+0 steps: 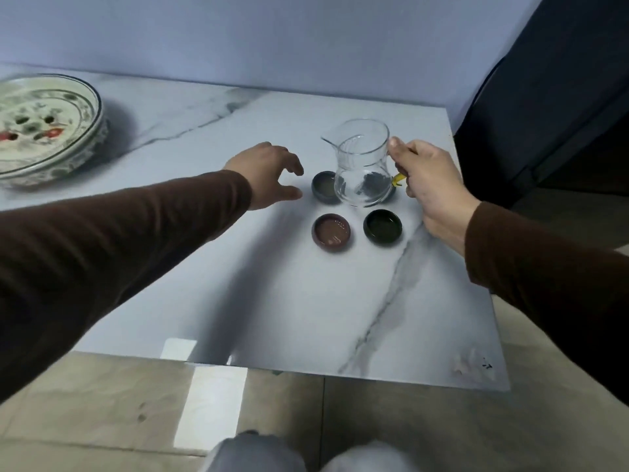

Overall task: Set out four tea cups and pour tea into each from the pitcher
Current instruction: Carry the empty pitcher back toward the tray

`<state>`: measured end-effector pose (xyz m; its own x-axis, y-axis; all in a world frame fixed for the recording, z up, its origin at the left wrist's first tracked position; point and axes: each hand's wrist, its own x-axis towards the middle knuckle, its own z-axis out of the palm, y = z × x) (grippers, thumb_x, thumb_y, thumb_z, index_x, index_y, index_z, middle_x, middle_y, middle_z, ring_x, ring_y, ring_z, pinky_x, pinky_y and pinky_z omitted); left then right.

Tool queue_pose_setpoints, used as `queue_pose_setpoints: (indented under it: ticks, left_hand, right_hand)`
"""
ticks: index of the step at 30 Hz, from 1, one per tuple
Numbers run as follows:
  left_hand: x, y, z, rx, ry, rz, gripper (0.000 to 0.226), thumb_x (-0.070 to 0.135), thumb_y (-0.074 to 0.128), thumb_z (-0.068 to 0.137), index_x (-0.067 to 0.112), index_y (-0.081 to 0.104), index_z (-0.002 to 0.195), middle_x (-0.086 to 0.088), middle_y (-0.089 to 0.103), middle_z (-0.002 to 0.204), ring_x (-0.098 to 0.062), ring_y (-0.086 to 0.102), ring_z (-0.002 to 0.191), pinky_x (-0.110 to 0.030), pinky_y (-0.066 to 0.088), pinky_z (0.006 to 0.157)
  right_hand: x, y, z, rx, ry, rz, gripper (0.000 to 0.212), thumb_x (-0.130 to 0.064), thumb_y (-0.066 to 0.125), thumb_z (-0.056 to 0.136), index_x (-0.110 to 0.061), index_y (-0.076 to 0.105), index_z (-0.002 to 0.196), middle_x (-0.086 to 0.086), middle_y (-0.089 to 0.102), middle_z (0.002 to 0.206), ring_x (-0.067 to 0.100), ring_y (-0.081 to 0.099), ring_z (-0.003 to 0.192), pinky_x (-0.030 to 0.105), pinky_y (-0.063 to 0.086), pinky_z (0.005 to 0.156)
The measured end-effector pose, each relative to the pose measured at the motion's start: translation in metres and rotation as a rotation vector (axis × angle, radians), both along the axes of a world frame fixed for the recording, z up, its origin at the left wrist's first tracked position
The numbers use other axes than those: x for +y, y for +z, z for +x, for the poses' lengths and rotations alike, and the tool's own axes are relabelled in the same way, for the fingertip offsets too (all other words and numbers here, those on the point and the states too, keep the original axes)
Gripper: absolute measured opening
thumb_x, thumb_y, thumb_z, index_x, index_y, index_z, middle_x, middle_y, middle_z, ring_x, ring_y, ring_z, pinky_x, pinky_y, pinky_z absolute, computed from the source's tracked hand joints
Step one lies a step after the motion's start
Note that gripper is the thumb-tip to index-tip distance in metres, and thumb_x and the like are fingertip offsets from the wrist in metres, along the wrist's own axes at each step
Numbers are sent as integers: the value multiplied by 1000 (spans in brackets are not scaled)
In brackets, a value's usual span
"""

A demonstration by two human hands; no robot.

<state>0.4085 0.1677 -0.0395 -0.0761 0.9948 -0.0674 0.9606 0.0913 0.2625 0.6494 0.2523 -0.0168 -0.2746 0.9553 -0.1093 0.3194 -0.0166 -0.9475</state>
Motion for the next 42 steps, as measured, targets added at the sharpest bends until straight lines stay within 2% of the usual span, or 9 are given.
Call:
queue_pose_setpoints:
  ticks: [6,11,15,20,25,28,31,36,42]
  left_hand:
    - [-35,68,0,-47,66,-106,42,46,64,84,29,58,121,3,61,117,-20,47,115,-34,41,87]
    - [-87,162,-3,-136,170,-183,43,46,65,83,29,58,121,5,60,120,-19,46,115,-35,42,89]
    - [-132,229,-17,-165,228,-213,44,44,66,82,27,58,122,2,60,123,-22,46,117,-39,43,95]
    - [-180,276,-64,-159,233,-228,47,43,68,81,24,58,123,-2,60,123,-25,46,118,-40,42,96]
    - [-217,292,-131,-186,244,-235,48,42,69,80,23,59,123,-2,59,126,-26,47,121,-42,43,99]
    - [-229,294,-165,-187,250,-237,48,43,70,80,23,59,123,-2,60,124,-25,48,119,-40,44,96]
    - [-232,295,-191,-180,245,-253,48,43,70,80,23,60,122,-2,60,124,-25,48,119,-39,43,95]
    - [-228,294,-233,-158,269,-267,47,42,70,79,22,60,121,-3,60,126,-25,48,121,-39,44,96]
    - [-231,282,-299,-182,301,-305,48,45,69,79,25,60,121,-4,60,127,-25,48,123,-41,45,99]
  right_hand:
    - [-34,65,-8,-20,-27,-142,40,-41,59,94,-22,40,65,-3,37,62,2,28,42,17,26,43]
    - [-80,156,-21,-33,-41,-220,34,-41,59,95,-14,49,77,6,42,73,12,36,65,27,31,59]
    - [-121,223,-41,-25,-54,-240,38,-38,60,95,-19,42,67,-3,40,64,5,33,53,19,29,49]
    - [-169,272,-88,-64,-66,-253,36,-44,59,93,-21,44,69,3,38,68,9,32,55,28,28,53]
    - [-205,287,-148,-42,-98,-252,30,-43,58,94,-17,50,81,6,41,77,14,36,68,28,30,58]
    - [-220,286,-183,-71,-104,-263,33,-51,57,89,-21,49,76,2,39,71,11,34,64,30,28,58]
    - [-227,282,-212,-49,-86,-269,35,-48,58,91,-19,47,75,1,37,70,7,32,58,27,28,56]
    - [-226,270,-256,-32,-40,-282,37,-46,58,92,-17,44,74,5,36,72,15,32,66,30,28,59]
    - [-230,252,-321,-70,-32,-321,37,-47,57,92,-17,43,74,4,38,72,14,34,65,29,30,57]
